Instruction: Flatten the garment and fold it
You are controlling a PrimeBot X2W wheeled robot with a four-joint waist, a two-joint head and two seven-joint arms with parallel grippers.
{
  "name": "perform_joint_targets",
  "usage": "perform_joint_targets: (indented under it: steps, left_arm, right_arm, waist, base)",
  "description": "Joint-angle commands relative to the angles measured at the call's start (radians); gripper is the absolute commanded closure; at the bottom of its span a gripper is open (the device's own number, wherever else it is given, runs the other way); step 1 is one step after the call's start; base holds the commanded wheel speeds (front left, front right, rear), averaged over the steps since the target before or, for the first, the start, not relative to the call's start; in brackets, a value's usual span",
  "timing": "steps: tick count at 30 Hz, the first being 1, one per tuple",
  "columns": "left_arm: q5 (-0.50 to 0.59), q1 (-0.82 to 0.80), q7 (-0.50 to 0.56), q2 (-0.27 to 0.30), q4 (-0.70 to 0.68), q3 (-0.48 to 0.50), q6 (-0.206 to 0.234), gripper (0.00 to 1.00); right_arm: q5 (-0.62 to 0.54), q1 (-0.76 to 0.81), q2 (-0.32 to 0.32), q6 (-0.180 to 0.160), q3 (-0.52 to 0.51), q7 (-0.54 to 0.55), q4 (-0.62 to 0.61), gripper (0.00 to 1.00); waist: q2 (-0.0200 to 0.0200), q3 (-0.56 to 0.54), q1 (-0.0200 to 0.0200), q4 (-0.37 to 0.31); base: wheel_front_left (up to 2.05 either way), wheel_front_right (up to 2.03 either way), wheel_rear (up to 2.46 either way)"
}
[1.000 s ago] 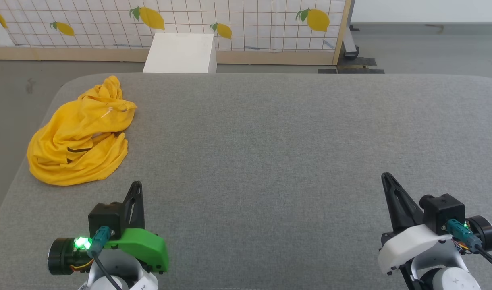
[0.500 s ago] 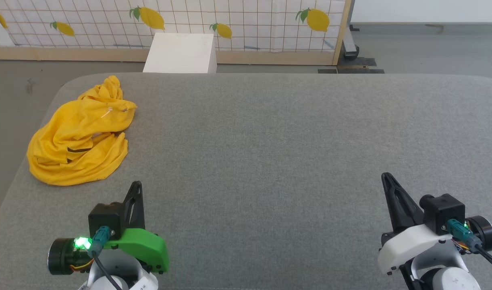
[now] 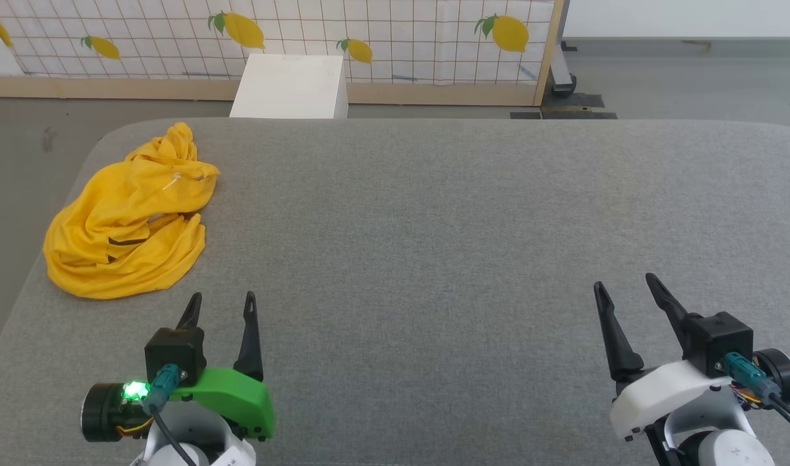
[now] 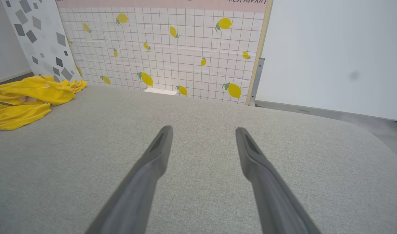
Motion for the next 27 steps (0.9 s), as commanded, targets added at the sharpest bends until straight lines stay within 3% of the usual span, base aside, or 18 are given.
perform_joint_targets:
  steps: [1,14,27]
  left_arm:
    - [-0.008,0.004,-0.011,0.000,0.005,-0.002,0.002,0.00]
    - [-0.025,0.009,-0.038,0.000,0.025,-0.012,0.007,0.00]
    - [-0.042,0.024,-0.065,0.008,0.035,-0.008,0.018,0.00]
  right_arm:
    - [0.014,0.013,0.000,0.000,-0.007,-0.013,0.006,0.00]
    - [0.046,0.032,0.001,0.000,-0.029,-0.040,0.025,0.00]
    - [0.068,0.048,0.001,0.000,-0.035,-0.066,0.050,0.00]
  waist:
    - [0.0000,-0.001,0.0000,0.000]
    - [0.0000,-0.010,0.0000,0.008]
    - [0.0000,-0.019,0.0000,0.077]
  base:
    - [0.00,0.00,0.00]
    - [0.00,0.00,0.00]
    - [0.00,0.00,0.00]
